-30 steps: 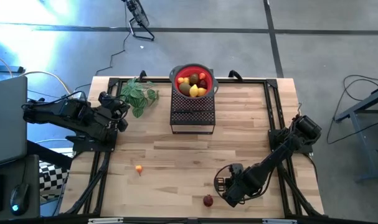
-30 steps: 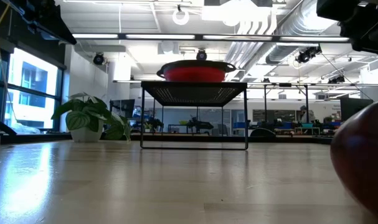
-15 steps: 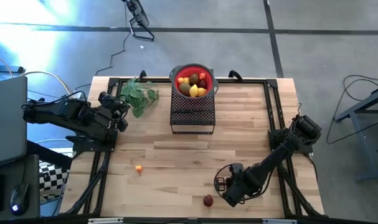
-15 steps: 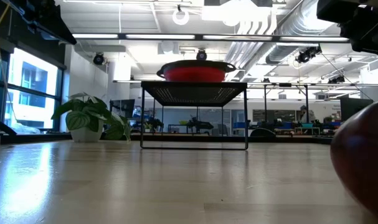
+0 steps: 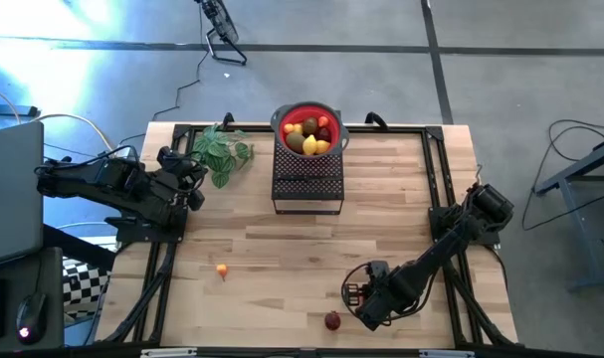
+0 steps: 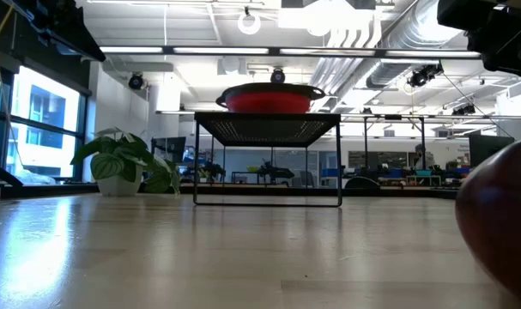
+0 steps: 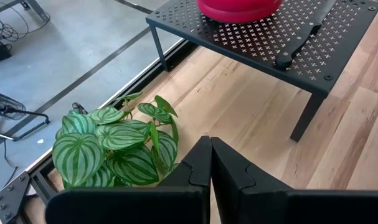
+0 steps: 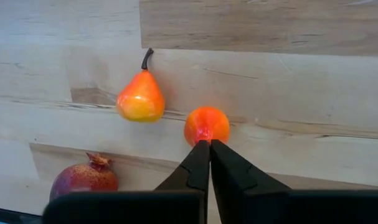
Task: Pick & Place Fruit
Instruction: Put the pear into the red strainer bowl
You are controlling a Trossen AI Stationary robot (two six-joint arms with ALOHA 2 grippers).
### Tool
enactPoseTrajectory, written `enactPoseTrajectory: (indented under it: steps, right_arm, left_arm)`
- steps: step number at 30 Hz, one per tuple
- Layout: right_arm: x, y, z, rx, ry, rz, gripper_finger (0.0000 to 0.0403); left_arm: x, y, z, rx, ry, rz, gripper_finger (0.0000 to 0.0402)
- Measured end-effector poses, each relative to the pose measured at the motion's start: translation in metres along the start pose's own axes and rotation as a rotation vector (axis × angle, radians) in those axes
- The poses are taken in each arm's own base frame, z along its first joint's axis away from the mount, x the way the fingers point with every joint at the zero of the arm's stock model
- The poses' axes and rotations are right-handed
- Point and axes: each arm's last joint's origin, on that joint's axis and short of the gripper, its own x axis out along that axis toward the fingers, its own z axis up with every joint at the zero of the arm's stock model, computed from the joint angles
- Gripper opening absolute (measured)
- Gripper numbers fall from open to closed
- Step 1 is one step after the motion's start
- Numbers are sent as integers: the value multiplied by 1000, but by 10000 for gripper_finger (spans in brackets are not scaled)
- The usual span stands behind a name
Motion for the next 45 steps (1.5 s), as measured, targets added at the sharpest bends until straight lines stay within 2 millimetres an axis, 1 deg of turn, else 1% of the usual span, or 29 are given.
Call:
enactPoseTrajectory:
  steps: [4, 8, 14, 20, 25, 33, 37, 42, 45]
  right_arm:
    - [-3, 0, 1, -2, 3, 4, 3]
    - [-15, 0, 2, -5, 18, 36, 3]
    - [-45, 1, 9, -32, -14, 174, 3]
    - [-77, 5, 26, -48, -94, 338, 3]
    - [-101, 13, 49, -89, -154, 432, 3]
    - [-134, 31, 97, -182, -236, 558, 3]
    - [-154, 41, 125, -232, -303, 664, 3]
    - [-179, 50, 162, -298, -423, 779, 3]
    - [-186, 56, 185, -341, -487, 811, 3]
  left_arm:
    - [0, 0, 0, 0, 0, 0, 0]
    - [0, 0, 0, 0, 0, 0, 0]
    - [0, 0, 0, 0, 0, 0, 0]
    - [0, 0, 0, 0, 0, 0, 0]
    - [0, 0, 0, 0, 0, 0, 0]
    - [0, 0, 0, 0, -6, 9, 0]
    - [0, 1, 1, -1, -29, 46, 0]
    - [0, 1, 1, -1, -30, 50, 0]
    - [0, 1, 1, -1, -31, 52, 0]
